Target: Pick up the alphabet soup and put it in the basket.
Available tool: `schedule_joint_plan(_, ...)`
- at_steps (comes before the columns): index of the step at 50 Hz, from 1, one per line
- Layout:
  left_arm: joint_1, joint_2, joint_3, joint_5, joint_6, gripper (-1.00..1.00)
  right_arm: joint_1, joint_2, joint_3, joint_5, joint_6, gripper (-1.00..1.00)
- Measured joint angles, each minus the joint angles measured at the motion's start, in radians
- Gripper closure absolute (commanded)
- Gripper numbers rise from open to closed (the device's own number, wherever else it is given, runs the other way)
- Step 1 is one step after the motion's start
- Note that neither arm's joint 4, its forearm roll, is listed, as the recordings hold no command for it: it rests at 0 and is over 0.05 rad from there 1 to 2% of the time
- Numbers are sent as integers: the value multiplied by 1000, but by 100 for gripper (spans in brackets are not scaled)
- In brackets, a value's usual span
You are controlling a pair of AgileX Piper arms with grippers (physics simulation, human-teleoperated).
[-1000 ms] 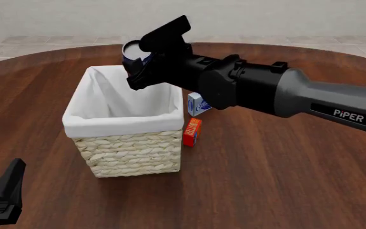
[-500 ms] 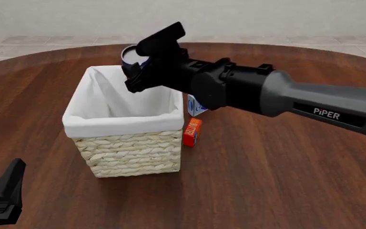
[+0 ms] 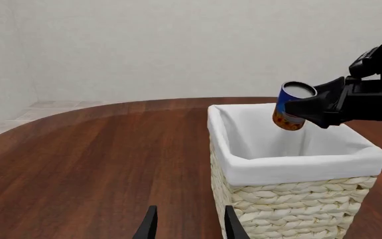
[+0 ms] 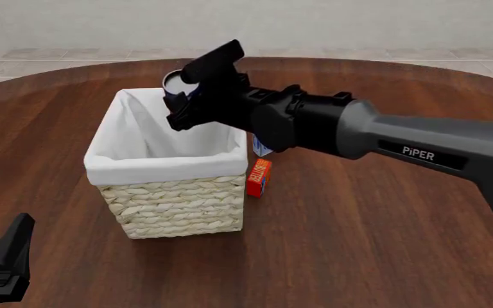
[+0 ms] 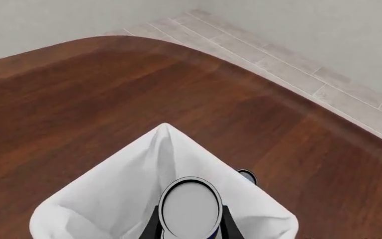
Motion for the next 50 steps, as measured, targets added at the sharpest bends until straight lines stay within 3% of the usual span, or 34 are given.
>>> schedule_joint_plan(50,0,0,0,0,0,-100,4,17,21,-11,15,100)
